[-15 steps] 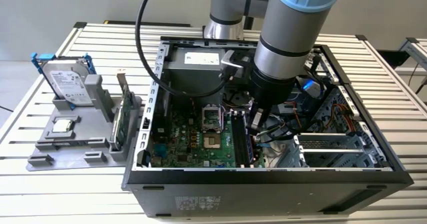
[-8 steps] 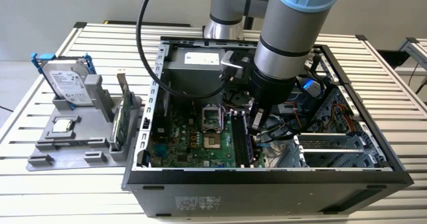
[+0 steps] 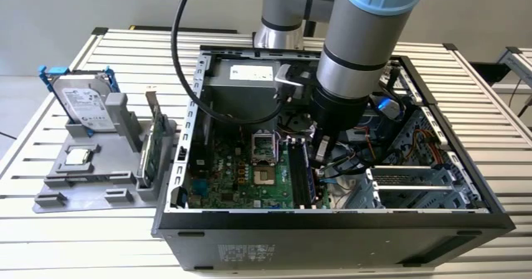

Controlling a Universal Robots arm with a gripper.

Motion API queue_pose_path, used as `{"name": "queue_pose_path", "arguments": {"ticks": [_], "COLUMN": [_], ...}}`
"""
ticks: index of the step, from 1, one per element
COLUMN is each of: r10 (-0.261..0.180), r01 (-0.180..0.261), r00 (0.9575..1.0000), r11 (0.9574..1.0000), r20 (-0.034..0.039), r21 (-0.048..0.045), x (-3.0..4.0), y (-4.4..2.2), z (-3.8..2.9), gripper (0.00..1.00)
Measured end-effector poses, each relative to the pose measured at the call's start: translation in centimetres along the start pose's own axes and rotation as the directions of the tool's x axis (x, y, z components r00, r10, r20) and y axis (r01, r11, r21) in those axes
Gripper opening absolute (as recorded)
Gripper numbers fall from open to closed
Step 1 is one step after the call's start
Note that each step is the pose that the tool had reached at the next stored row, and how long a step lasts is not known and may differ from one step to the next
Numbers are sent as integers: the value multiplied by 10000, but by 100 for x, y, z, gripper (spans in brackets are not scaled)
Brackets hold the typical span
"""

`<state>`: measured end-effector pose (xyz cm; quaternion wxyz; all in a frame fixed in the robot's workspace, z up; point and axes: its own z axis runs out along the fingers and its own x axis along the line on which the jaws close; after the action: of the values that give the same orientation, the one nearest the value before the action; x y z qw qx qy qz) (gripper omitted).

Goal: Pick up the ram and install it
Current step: 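Press down the ram until it locks into place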

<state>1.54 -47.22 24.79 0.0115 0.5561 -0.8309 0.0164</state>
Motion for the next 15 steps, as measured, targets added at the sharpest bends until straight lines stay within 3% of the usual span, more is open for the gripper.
{"name": "queue_pose_path", "arguments": {"ticks": [6, 15], "r10": [-1013, -2099], "r01": [1013, 2099], "r00": [9949, 9776], "r11": [9949, 9777], "r20": [17, 133], "r21": [37, 57], "x": [-1, -2], "y": [0, 1], "z": [5, 27], "gripper": [0, 0]}}
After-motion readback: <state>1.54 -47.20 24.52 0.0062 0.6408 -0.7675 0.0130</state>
